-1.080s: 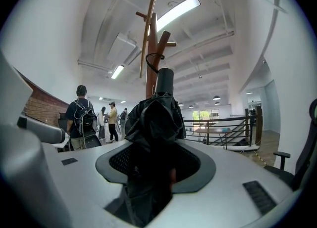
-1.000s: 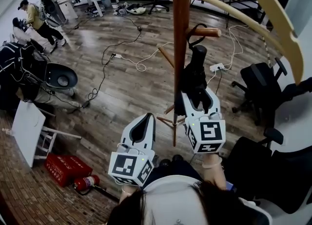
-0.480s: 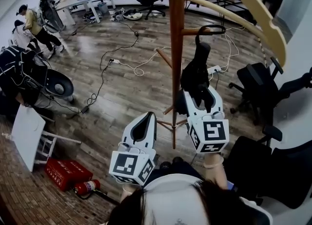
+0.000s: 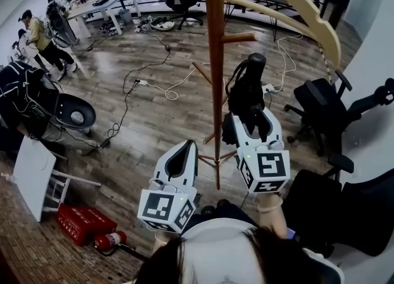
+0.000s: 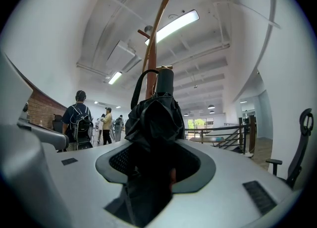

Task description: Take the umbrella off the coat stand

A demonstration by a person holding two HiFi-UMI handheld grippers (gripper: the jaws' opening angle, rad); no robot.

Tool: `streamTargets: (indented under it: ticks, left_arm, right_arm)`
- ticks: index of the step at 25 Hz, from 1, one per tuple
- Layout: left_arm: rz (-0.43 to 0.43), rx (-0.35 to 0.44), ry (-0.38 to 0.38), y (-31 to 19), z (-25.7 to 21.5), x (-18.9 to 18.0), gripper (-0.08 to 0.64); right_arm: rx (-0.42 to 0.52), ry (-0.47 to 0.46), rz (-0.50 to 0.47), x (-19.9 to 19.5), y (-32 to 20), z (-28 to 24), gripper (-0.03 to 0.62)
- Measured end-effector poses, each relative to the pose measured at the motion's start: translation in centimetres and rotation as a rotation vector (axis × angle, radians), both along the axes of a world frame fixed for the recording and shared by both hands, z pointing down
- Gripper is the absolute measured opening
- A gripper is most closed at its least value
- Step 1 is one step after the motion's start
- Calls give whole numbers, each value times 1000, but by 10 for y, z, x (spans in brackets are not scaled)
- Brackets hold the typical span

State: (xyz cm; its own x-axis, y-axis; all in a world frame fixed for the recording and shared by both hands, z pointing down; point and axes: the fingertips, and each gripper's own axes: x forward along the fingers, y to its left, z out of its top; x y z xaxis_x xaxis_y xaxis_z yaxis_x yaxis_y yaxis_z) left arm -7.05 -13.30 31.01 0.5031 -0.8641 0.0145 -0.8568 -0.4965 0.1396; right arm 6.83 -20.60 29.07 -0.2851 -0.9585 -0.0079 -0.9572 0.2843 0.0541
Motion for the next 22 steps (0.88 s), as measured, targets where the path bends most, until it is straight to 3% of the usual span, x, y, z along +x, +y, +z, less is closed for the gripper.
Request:
streamTargets:
  ticks: [14,22]
  left_arm:
    - [42,28,7,20,-9,5,14]
    - [109,51,8,27,-15,23,14]
  right_arm:
    - [40,-12,17,7,43,-14,225]
    - [56,-7,48,18,65,-20,225]
